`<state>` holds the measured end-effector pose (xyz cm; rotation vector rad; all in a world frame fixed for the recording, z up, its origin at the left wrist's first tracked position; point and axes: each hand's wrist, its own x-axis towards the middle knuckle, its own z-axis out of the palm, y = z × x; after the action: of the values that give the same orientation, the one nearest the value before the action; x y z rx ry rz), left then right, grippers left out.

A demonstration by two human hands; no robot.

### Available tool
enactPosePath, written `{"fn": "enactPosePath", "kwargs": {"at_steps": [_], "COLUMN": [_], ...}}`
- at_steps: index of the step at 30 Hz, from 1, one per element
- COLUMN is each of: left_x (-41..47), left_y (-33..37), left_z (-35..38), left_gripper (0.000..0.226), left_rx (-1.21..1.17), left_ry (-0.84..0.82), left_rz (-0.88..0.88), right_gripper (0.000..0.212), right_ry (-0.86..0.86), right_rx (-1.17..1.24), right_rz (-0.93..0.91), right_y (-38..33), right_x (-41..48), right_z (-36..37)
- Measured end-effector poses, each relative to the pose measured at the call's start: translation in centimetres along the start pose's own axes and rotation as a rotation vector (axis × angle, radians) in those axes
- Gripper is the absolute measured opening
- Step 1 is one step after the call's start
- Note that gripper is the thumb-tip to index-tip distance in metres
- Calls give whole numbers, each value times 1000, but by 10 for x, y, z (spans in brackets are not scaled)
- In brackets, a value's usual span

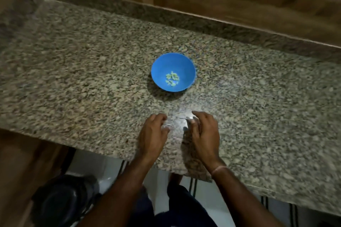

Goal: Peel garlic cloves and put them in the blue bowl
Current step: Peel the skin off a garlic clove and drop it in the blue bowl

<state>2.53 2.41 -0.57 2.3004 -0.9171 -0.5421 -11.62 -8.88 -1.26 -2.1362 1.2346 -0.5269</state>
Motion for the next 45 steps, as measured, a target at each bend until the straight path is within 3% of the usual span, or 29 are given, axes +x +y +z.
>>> {"fn": "enactPosePath", "kwargs": {"at_steps": [8, 14, 17, 21, 24, 26, 29, 32, 34, 35, 39, 42, 45], "left_x": [21, 73, 127, 155, 125, 88, 51, 43, 40, 39, 43, 40, 34], "left_y": [-4, 56, 69, 62, 63, 63, 49, 40, 42, 44, 55, 56, 60], "left_z": [0, -35, -42, -42, -36, -15, 26, 50, 55, 54, 42, 38, 37], "left_gripper": [14, 7, 5, 17, 22, 23, 41, 29, 13, 9, 19, 36, 28], "left_rx": [100, 75, 138, 373, 269, 122, 119, 163, 52, -94, -898, -1240, -1320], "left_ry": [-43, 208, 229, 127, 212, 52, -244, -241, -198, -186, -296, -361, -336], "left_rz": [169, 217, 241, 256, 466, 569, 551, 536, 447, 319, -420, -564, -553], "right_gripper": [25, 26, 28, 30, 27, 27, 26, 26, 26, 25, 23, 22, 20], "right_ry": [-40, -17, 2, 13, 26, 65, 72, 35, -11, -43, -187, -233, -198], "right_rx": [-169, -243, -248, -152, 67, 204, 265, 323, 398, 457, 659, 751, 758], "right_rz": [42, 64, 73, 71, 85, 114, 171, 216, 259, 287, 263, 222, 214], "right_y": [12, 5, 2, 7, 16, 24, 33, 38, 41, 42, 33, 21, 15], "right_x": [50, 53, 54, 54, 50, 44, 34, 27, 26, 26, 27, 26, 26], "right_z": [13, 13, 17, 16, 8, -1, -12, -18, -22, -24, -30, -32, -37]}}
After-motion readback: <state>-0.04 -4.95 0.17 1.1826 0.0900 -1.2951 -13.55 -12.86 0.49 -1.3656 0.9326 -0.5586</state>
